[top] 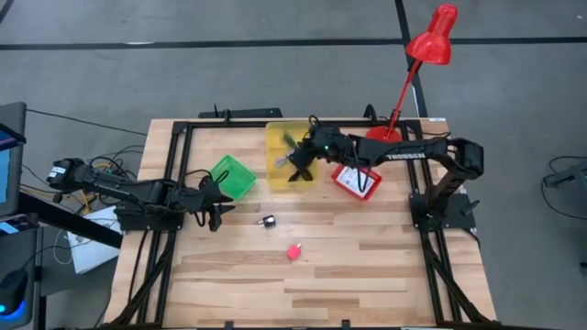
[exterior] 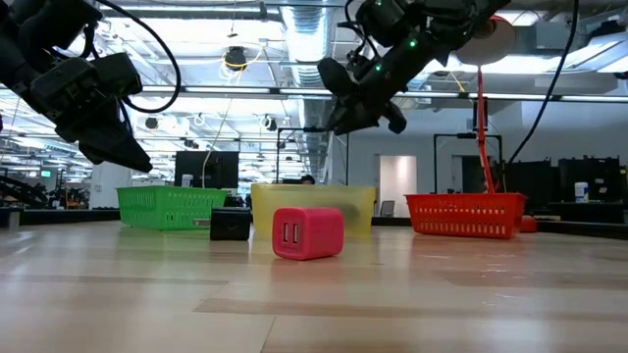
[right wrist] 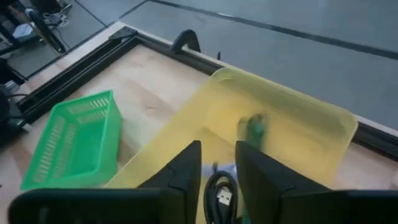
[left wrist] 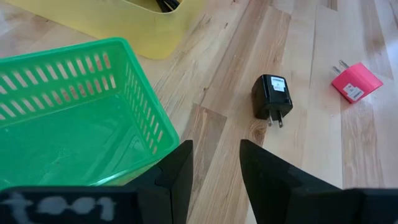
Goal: Pick and place items into bin
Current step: Put the black charger adapter into the green bin
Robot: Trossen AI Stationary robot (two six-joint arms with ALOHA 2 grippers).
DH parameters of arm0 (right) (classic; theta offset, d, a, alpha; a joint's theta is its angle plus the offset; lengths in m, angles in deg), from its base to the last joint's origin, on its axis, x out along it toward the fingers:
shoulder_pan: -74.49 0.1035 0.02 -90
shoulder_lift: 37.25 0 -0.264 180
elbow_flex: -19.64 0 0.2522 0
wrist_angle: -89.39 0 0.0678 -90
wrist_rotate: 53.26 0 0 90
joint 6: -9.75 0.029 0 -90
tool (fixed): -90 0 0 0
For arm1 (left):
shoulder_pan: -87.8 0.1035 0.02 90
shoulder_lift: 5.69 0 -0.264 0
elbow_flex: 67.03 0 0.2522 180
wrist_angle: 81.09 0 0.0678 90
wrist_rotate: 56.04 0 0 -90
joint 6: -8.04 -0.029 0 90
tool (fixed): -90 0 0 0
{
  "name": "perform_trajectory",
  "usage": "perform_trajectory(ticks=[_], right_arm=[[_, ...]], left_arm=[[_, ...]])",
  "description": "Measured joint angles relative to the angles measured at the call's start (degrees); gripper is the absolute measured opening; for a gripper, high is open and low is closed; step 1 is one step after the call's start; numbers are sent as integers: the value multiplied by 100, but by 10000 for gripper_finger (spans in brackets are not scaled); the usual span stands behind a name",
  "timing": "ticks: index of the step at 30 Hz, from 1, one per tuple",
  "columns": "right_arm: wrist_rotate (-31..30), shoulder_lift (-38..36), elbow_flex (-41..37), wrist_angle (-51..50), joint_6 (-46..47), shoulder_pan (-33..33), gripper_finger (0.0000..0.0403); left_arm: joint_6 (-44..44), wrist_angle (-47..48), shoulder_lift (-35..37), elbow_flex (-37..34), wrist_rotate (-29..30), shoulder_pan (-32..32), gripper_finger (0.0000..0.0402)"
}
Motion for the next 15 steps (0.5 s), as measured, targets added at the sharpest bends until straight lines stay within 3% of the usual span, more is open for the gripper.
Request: perform_trajectory(ticks=[6,15], right_arm=[[-42,0,0,-2,-30,163,116],[-41,0,5,-560,-192,916,120]], left_arm=[[0,0,0,0,0,-2,119],[0,0,0,0,0,0,119]])
